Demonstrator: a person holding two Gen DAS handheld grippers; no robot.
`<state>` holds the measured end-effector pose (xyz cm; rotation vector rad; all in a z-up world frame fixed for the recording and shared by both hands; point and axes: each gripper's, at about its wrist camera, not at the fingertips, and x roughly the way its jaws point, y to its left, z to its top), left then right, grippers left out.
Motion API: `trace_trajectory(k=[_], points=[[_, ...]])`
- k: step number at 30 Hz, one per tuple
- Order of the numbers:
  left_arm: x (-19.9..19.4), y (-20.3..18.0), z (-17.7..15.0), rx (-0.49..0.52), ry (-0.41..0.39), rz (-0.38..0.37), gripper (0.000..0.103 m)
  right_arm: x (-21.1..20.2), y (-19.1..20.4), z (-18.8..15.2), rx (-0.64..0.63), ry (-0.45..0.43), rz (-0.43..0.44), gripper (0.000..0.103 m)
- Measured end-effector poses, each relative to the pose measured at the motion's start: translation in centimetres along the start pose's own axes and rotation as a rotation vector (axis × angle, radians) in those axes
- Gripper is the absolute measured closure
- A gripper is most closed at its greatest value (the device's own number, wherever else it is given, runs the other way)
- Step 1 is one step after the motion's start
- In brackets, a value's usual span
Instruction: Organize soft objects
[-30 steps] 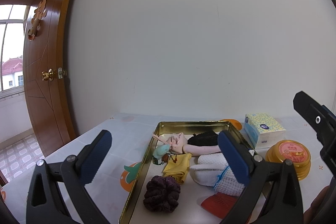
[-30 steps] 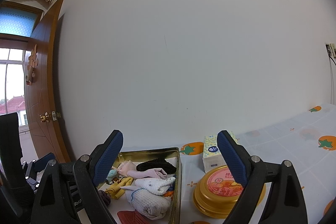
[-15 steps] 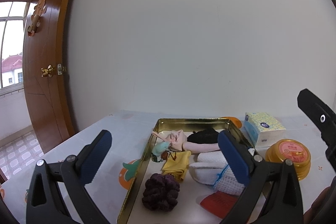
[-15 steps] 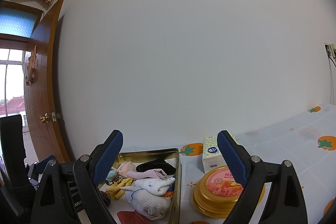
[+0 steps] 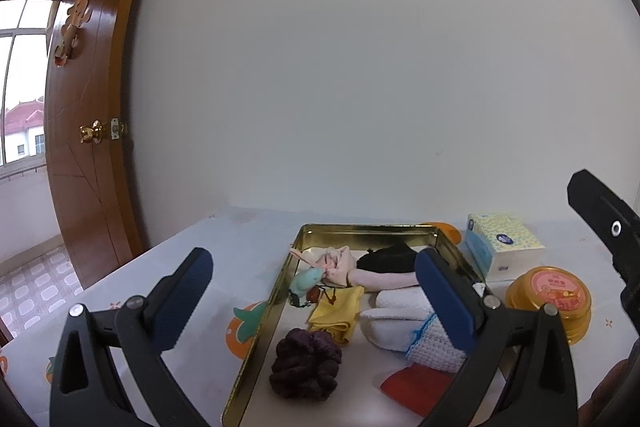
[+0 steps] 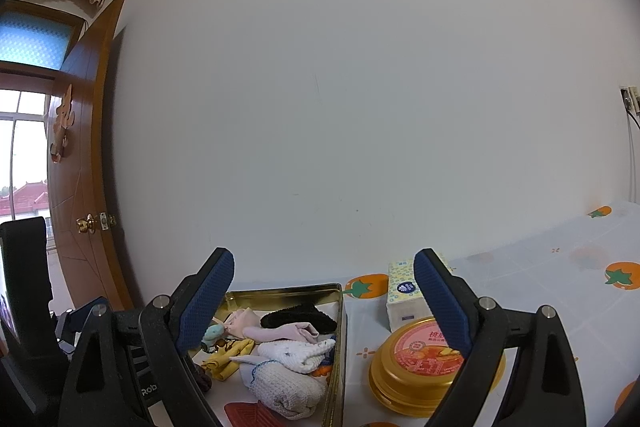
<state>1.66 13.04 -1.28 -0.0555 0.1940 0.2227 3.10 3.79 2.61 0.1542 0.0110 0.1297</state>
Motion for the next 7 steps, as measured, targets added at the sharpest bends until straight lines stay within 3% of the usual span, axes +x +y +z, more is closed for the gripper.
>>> trace_trajectory(k=[7], points=[[0.24, -0.13, 0.07, 0.01, 0.003, 0.001, 0.0, 0.15, -0.05, -0.05, 0.003, 0.005, -0.005, 0.01]])
